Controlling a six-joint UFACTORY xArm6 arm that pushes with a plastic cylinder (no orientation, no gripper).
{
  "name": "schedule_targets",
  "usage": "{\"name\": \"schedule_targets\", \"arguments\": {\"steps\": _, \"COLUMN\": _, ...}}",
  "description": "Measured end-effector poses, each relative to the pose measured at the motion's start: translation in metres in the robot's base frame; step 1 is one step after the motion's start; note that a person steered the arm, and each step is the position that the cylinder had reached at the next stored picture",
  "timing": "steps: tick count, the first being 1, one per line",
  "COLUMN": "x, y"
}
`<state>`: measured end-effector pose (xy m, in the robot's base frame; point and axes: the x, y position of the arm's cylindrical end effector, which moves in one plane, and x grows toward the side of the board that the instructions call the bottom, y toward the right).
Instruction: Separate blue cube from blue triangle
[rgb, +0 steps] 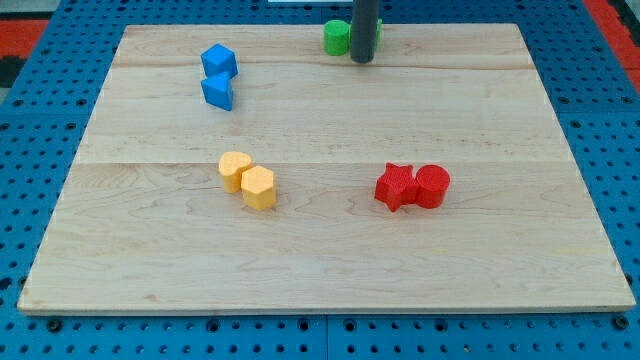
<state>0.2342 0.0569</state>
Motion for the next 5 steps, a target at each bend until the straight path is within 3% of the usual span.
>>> {"name": "schedule_targets", "arguments": {"steps": 2, "x": -0.005, "y": -0.003}}
{"name": "schedule_targets", "arguments": {"steps": 4, "x": -0.007, "y": -0.060}}
{"name": "schedule_targets", "arguments": {"steps": 5, "x": 0.027, "y": -0.023}}
